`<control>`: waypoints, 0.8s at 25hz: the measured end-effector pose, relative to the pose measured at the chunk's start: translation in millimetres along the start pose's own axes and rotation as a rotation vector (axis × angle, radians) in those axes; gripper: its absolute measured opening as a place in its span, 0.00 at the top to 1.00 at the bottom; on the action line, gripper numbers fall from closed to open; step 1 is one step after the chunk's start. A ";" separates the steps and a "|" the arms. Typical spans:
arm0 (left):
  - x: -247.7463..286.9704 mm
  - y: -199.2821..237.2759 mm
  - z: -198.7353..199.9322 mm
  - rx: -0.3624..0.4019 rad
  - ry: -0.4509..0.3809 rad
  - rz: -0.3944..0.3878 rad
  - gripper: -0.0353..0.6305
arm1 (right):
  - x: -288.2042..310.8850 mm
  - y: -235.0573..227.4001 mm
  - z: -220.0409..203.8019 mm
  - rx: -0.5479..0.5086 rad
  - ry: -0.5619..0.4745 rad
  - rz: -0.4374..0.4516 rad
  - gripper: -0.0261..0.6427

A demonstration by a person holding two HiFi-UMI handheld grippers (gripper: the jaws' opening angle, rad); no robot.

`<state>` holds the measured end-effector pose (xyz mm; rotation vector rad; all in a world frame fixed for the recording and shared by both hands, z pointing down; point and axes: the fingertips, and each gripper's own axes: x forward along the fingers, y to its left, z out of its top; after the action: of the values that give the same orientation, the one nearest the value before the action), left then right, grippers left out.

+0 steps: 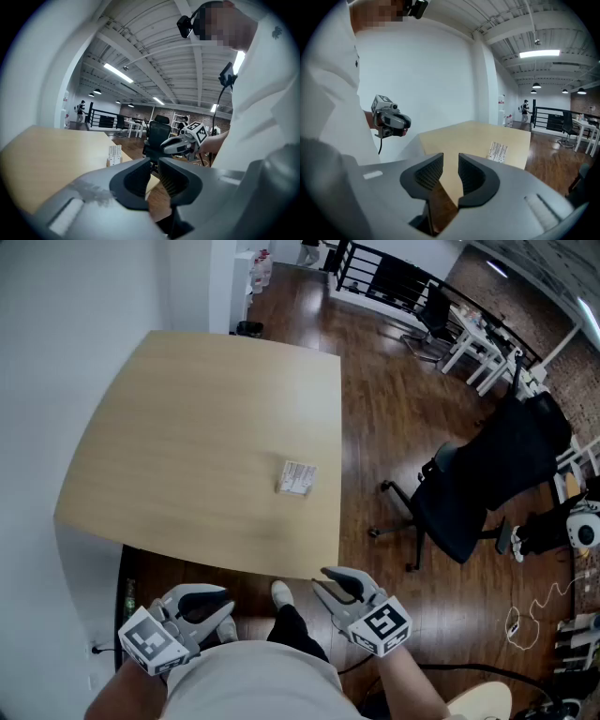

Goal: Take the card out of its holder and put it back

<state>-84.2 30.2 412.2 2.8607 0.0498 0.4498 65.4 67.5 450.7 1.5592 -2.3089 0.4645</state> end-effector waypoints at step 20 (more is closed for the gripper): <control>58.8 59.9 53.4 -0.141 -0.086 0.436 0.86 | 159.0 -252.4 -16.0 -0.137 0.114 0.231 0.77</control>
<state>-12.1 -36.2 395.1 2.7371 -0.6047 0.3889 245.1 -146.4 556.5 1.1786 -2.3878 0.4273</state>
